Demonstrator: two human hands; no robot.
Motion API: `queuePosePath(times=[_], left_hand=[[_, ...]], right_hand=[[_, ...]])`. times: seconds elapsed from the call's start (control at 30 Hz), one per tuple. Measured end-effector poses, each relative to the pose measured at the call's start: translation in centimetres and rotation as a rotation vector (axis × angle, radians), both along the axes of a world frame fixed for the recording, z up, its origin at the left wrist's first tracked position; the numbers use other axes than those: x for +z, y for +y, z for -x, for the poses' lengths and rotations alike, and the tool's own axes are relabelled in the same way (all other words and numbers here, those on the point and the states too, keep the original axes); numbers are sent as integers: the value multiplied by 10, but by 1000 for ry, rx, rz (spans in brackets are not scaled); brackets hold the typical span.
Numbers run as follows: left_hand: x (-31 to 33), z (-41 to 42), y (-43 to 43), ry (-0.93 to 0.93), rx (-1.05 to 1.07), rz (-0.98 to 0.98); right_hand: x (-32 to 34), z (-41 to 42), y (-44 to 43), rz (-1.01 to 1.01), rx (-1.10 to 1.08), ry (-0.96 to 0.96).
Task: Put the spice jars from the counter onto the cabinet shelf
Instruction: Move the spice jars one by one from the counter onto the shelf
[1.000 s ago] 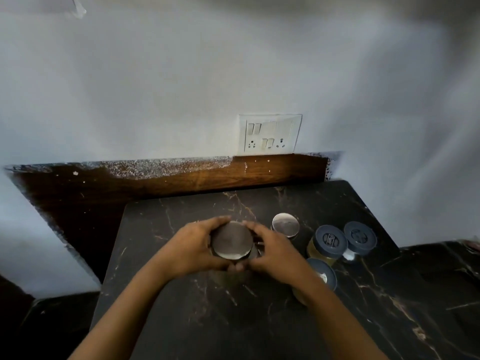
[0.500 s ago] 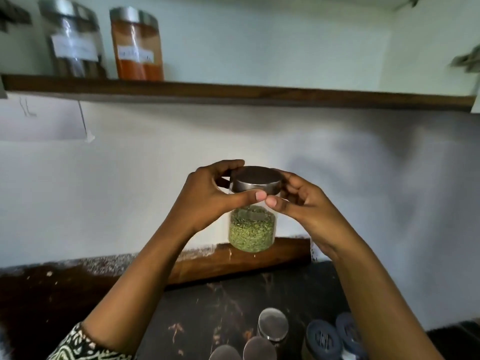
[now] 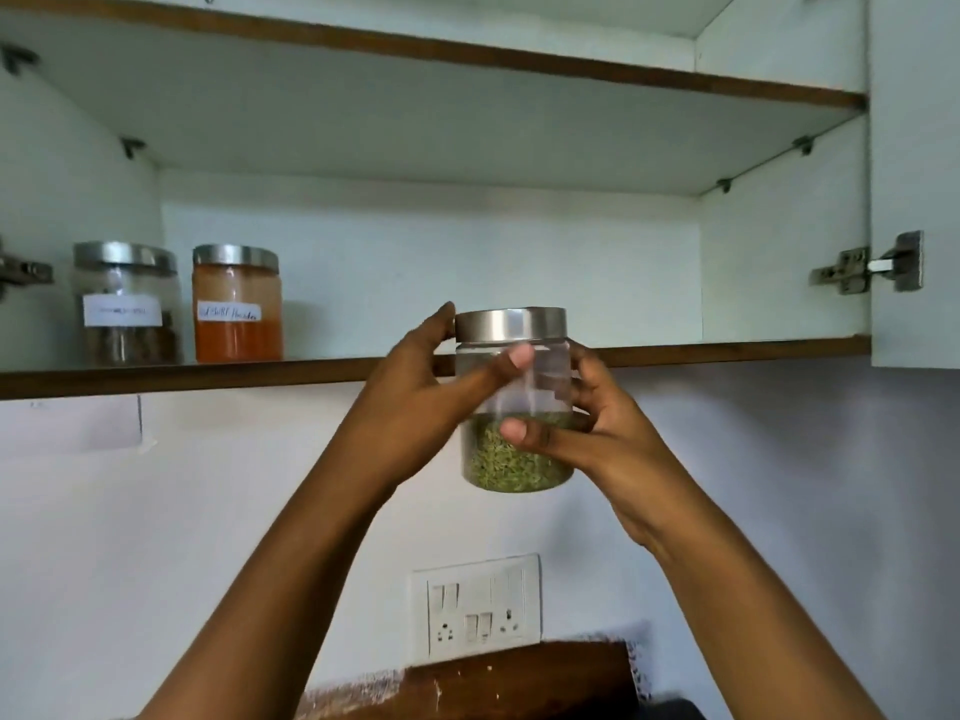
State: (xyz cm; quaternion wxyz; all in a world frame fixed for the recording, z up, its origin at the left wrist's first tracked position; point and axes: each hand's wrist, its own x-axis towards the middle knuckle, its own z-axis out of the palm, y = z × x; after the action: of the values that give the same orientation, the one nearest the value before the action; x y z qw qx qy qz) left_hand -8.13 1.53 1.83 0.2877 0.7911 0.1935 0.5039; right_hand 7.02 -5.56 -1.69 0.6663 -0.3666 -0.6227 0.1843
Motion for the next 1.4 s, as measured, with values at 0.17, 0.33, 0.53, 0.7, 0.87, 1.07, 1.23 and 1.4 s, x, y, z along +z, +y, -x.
queuePosePath(times=[0.17, 0.33, 0.53, 0.7, 0.87, 1.07, 1.23, 1.4], left_hand=[[0, -18, -21, 32, 41, -100], [15, -23, -28, -61, -144, 91], [16, -36, -35, -96, -284, 208], [15, -44, -38, -88, -244, 137], [22, -36, -29, -148, -360, 216], [21, -41, -28, -230, -459, 356], [24, -43, -34, -419, -279, 219], [31, -30, -35, -441, -177, 137]], right_hand=[[8, -2, -4, -85, -232, -74], [18, -23, -24, 9, -87, -153], [23, -29, -34, 39, -1, -83], [29, -21, -33, -105, -462, -269], [39, -38, -51, 17, -145, -159], [42, -31, -55, 52, -162, -114], [49, -15, -54, -136, -524, -236], [59, -16, -48, -57, -324, -218]])
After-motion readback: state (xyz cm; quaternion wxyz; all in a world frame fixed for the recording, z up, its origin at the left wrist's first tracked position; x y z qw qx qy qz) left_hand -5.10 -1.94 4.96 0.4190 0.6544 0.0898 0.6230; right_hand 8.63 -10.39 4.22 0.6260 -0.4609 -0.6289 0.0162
